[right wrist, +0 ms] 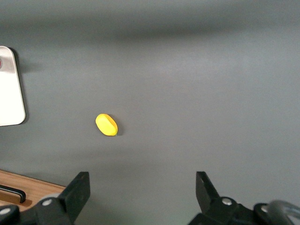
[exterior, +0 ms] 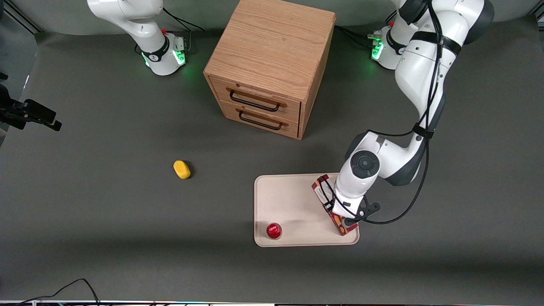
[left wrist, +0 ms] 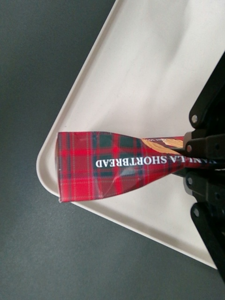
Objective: Place red cookie box on tray
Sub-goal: 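Open the left gripper, releasing the box, and withdraw the arm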
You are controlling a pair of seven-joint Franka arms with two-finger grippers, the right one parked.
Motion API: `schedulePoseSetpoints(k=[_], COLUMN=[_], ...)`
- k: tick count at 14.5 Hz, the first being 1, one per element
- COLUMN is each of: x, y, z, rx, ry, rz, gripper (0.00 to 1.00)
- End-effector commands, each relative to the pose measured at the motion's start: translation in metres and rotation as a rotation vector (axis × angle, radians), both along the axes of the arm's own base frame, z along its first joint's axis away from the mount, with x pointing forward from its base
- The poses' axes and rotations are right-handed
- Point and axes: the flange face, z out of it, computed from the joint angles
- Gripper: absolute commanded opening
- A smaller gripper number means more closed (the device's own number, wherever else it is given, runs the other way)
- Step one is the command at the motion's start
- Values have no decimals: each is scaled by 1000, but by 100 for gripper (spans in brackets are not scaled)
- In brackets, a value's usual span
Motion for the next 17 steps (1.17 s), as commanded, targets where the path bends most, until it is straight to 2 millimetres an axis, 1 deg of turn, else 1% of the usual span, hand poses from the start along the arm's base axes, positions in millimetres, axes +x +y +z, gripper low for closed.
schedulePoseSetpoints(k=[1,2,3,4,5,6,7,8,10,11,12,13,14,15,16,17], x=[-1,2,3,4,7,9,9,12,13,14,13,8,-3,-13,-26,-36], y=[5,10,12,16,20,22,17,17,26,39,60,75,84,99,122,149], z=[-8,-3,3,14,29,47,69,96,147,168,193,224,233,243,251,254], rx=[22,28,33,52,75,99,96,82,59,43,30,14,28,41,57,71], ry=[-9,-13,-11,14,43,83,130,173,276,320,338,318,318,310,294,284], rz=[-14,-28,-40,-35,-24,-10,5,23,2,-19,-43,-75,-102,-103,-140,-196], gripper=[83,100,100,100,100,100,100,100,100,100,100,100,100,100,100,100])
